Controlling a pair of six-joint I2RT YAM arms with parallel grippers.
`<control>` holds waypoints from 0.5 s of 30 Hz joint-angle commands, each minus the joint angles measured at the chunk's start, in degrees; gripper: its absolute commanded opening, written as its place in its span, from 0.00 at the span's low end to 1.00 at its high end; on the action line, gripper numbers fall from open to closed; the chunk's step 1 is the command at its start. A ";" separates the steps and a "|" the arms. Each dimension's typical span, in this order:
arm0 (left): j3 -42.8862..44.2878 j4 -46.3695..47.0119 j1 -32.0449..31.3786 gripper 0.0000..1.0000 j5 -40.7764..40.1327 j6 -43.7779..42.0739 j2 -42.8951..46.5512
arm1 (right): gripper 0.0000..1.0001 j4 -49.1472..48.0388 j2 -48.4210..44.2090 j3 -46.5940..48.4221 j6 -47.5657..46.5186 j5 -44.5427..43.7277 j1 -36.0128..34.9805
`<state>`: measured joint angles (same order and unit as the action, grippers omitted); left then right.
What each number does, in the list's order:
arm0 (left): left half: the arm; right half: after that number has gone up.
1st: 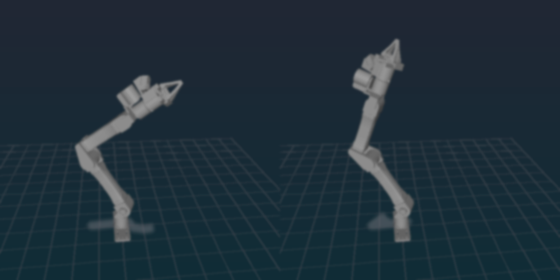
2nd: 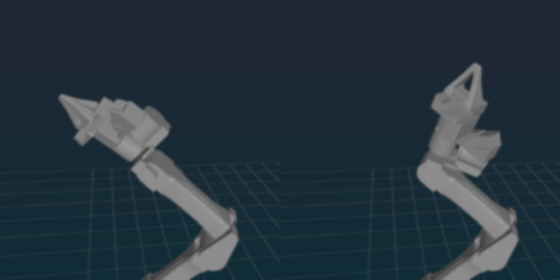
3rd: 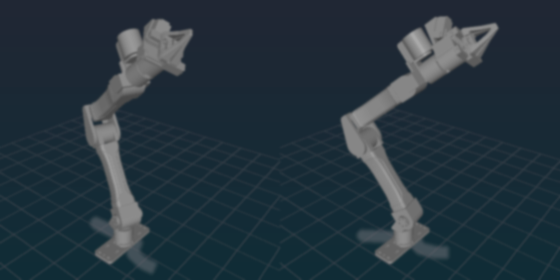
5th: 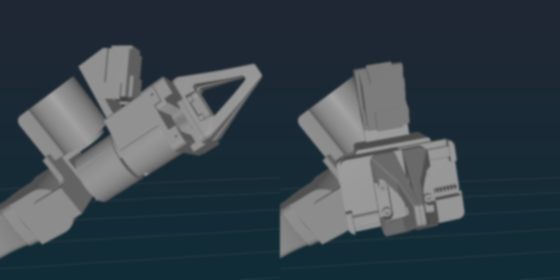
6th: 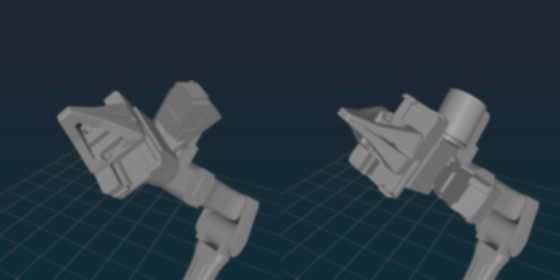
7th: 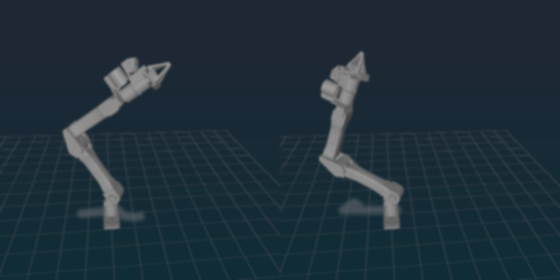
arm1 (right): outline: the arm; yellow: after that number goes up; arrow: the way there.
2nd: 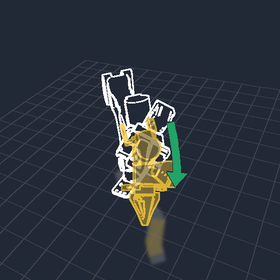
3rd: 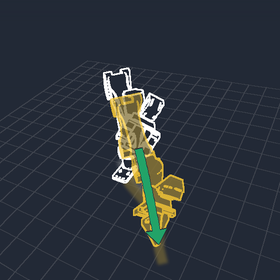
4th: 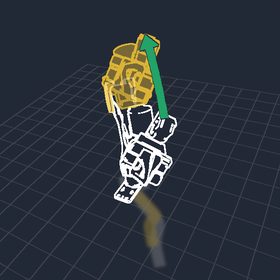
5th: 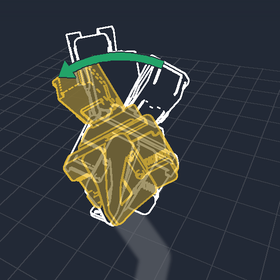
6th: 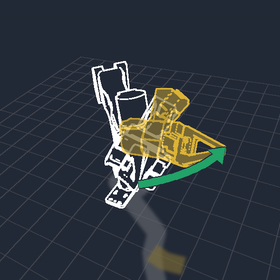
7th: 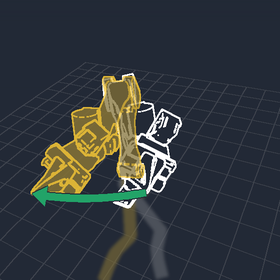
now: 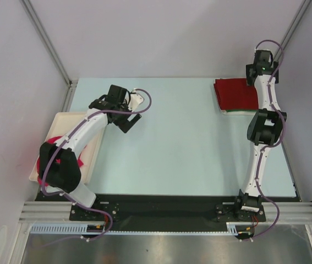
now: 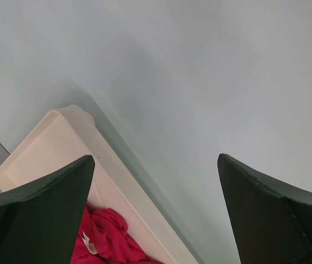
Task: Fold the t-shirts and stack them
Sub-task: Neatly place the folded tshirt to the corner
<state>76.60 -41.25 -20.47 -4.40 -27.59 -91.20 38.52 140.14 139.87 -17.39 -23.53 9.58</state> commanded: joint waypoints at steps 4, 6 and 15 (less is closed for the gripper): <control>-0.40 0.82 0.60 1.00 -1.31 -1.23 1.37 | 1.00 -5.57 -7.23 -2.76 6.29 -7.33 0.44; -1.18 0.91 0.96 1.00 -1.05 -0.97 2.51 | 1.00 -4.69 -11.45 -6.34 9.55 -3.04 0.44; -10.31 4.07 5.96 1.00 5.62 -0.09 13.40 | 1.00 -19.58 -41.31 -45.52 27.57 11.22 -1.58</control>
<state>69.23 -39.81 -16.53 -2.48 -27.55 -84.49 29.45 110.26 103.72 1.52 -18.39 9.23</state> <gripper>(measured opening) 0.996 0.995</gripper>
